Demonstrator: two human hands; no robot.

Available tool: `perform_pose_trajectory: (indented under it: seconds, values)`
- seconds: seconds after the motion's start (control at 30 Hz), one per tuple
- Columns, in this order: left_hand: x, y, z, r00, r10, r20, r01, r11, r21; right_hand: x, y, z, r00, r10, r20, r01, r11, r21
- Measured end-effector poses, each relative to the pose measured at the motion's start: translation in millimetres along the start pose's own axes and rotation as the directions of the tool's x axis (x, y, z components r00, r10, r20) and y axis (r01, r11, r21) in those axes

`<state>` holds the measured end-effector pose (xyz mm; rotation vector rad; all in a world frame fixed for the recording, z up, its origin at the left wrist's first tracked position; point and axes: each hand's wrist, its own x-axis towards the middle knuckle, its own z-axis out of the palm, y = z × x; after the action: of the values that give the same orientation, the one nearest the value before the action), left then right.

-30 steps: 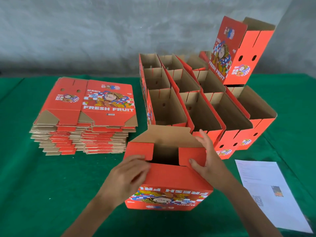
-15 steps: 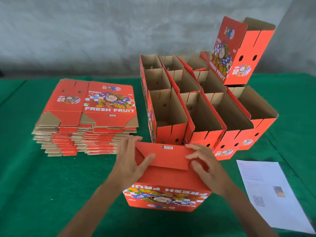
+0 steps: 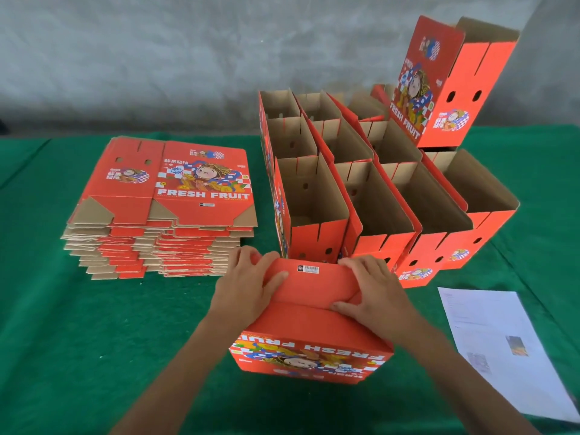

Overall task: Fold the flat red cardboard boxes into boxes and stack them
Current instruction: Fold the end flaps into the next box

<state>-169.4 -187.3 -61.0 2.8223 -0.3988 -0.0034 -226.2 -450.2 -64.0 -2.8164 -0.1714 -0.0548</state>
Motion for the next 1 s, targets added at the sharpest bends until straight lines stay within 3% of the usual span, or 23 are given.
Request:
perform_pose_trajectory:
  seconds: [0.07,0.13,0.2,0.23,0.27,0.3,0.37,0.4,0.43,0.5,0.6,0.77,0.83,0.9,1.0]
  values:
    - [-2.4,-2.2,1.6,1.000,-0.022,0.015,0.023,0.999,-0.027,-0.6,4.7,-3.8,0.999,-0.006,0.041,-0.002,0.983,0.185]
    - [-3.5,-2.4,4.0,0.997,-0.062,0.046,0.063,0.998,-0.019,-2.9,7.6,-7.3,0.997,0.062,-0.047,-0.032,0.883,0.468]
    - [-5.7,-3.9,3.1,0.989,-0.140,0.044,0.142,0.988,-0.067,-7.6,10.9,-4.4,0.945,0.276,-0.178,-0.110,0.777,0.620]
    - [-7.1,-6.6,1.2,0.983,-0.181,0.028,0.183,0.978,-0.103,-10.9,14.6,-2.8,0.914,0.368,-0.173,-0.185,0.755,0.629]
    - [-9.0,-10.4,-0.9,0.977,-0.213,0.012,0.213,0.968,-0.136,-13.7,20.0,-1.4,0.898,0.433,-0.073,-0.295,0.719,0.629]
    - [-11.9,-14.3,-3.1,0.971,-0.241,-0.002,0.237,0.956,-0.171,-17.3,26.1,1.7,0.869,0.481,0.115,-0.442,0.651,0.617]
    - [-19.3,-23.9,-7.0,0.953,-0.300,-0.033,0.282,0.924,-0.258,-22.5,32.0,9.5,0.736,0.453,0.503,-0.676,0.455,0.579]
    - [-22.7,-28.3,-9.2,0.938,-0.343,-0.048,0.313,0.898,-0.311,-24.8,32.2,11.9,0.695,0.412,0.590,-0.719,0.421,0.553]
    - [-25.9,-32.9,-11.4,0.918,-0.392,-0.054,0.346,0.862,-0.371,-25.2,31.3,14.4,0.686,0.383,0.619,-0.723,0.452,0.522]
    - [-31.7,-41.9,-16.3,0.880,-0.474,-0.036,0.401,0.780,-0.481,-24.1,26.4,16.8,0.707,0.313,0.634,-0.677,0.559,0.479]
    - [-40.1,-58.4,-30.5,0.857,-0.513,0.055,0.473,0.739,-0.480,-18.4,19.3,16.5,0.737,0.209,0.643,-0.632,0.551,0.545]
    - [-66.1,-89.0,-83.8,0.917,-0.331,0.223,0.399,0.782,-0.480,-4.6,-14.8,-4.8,0.827,-0.027,0.561,-0.485,0.469,0.738]
    - [-83.5,-92.8,-106.8,0.937,-0.214,0.276,0.333,0.785,-0.523,4.9,-40.0,-20.2,0.879,-0.102,0.466,-0.359,0.503,0.786]
    - [-100.3,-90.8,-125.0,0.949,-0.217,0.230,0.310,0.779,-0.546,13.9,-68.5,-42.2,0.913,-0.215,0.348,-0.186,0.540,0.821]
    - [-112.6,-86.5,-147.1,0.914,-0.404,0.014,0.333,0.731,-0.595,24.3,-118.0,-85.1,0.903,-0.397,0.163,0.119,0.598,0.793]
